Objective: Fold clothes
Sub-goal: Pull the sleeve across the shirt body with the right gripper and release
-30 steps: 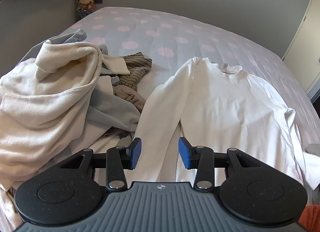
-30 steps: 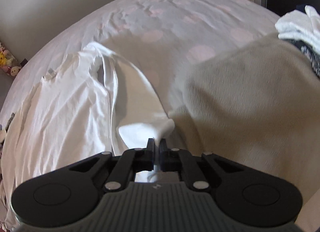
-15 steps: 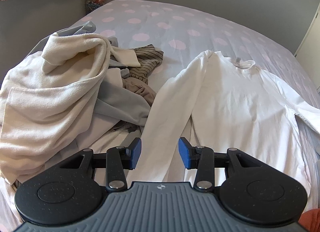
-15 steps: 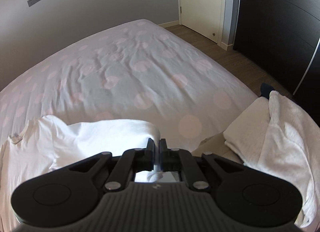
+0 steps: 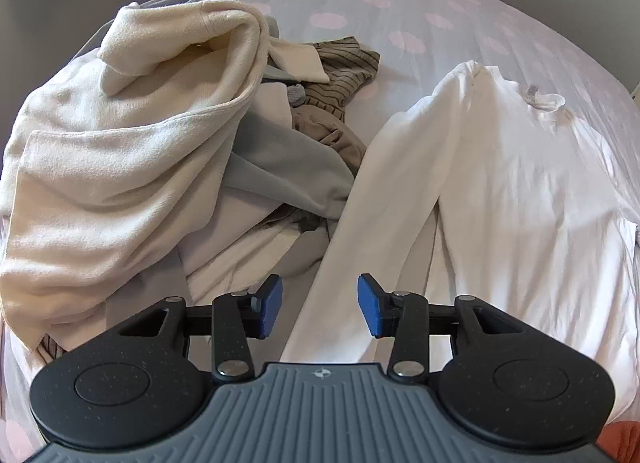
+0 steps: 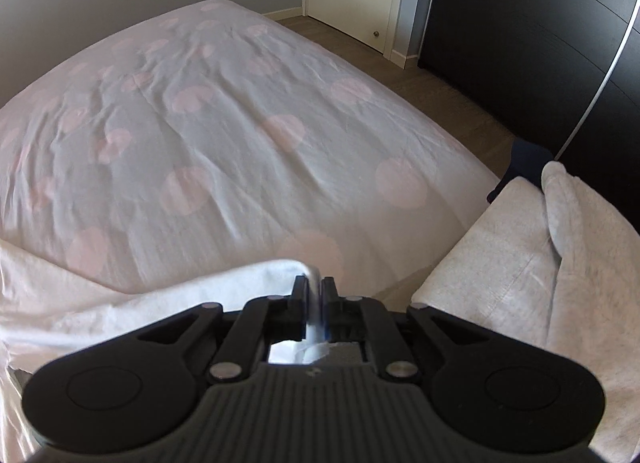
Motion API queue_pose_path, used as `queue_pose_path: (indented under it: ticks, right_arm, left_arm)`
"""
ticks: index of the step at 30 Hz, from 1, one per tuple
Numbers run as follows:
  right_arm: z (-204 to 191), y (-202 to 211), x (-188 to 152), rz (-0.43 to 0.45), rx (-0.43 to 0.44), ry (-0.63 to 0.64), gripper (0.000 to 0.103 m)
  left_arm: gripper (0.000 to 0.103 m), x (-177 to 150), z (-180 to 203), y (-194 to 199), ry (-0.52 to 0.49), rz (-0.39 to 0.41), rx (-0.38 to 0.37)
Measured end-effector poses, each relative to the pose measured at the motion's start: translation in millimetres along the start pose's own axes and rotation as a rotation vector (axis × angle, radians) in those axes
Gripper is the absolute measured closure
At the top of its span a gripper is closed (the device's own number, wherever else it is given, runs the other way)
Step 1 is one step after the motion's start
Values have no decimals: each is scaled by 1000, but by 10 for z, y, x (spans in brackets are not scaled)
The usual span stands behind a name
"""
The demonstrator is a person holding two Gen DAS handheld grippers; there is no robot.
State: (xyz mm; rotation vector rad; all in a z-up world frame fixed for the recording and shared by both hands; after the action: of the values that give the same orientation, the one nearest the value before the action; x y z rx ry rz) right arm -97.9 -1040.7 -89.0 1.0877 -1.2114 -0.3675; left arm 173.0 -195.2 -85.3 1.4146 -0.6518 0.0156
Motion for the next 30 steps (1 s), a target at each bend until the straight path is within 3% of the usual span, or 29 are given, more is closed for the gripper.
queue_pose_path:
  ticks: [2, 4, 6, 9, 12, 15, 20, 27, 29, 30]
  right_arm:
    - [7, 3, -80, 8, 4, 0, 89]
    - [13, 65, -163, 30, 14, 0, 78]
    - [-9, 207, -276, 60, 42, 6, 76]
    - [-121, 488, -514, 100, 103, 33, 73]
    - [-320, 793, -882, 111, 193, 65, 67]
    - [-580, 999, -1300, 78, 293, 72, 66]
    - [-1037, 1245, -2020, 29, 451, 20, 63]
    - [-1456, 1324, -2949, -42, 539, -72, 58]
    - [-1482, 1266, -3111, -67, 546, -117, 58]
    - [-1492, 1258, -3150, -69, 537, -126, 59]
  left_arm:
    - [61, 3, -41, -29, -12, -21, -3]
    - [59, -7, -74, -56, -20, -38, -15]
    - [58, -30, -102, -83, -27, -49, -29]
    - [56, -95, -97, -141, -51, -86, -60]
    - [55, -182, 18, -181, -138, -117, -90]
    - [53, -254, 177, -244, -251, -172, -101]
    - [49, -339, 275, -373, -334, -272, -114]
    - [49, -528, 373, -679, -450, -451, -34]
    - [55, -585, 378, -763, -480, -481, 4]
    - [68, -598, 364, -779, -482, -480, 16]
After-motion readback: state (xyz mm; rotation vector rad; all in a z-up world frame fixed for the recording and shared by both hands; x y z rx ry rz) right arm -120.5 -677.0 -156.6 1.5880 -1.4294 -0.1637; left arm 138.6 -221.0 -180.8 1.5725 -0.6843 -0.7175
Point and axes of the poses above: each gripper's, at about its wrist camera, not at the fingertips, and y roughly against the way its jaws point, z to its right, x to its top, the point moved 1 cm from there along -y, roughly the way its jaws point, and after that the axes turned 7 degrees about -y, right-handed, at the moved point
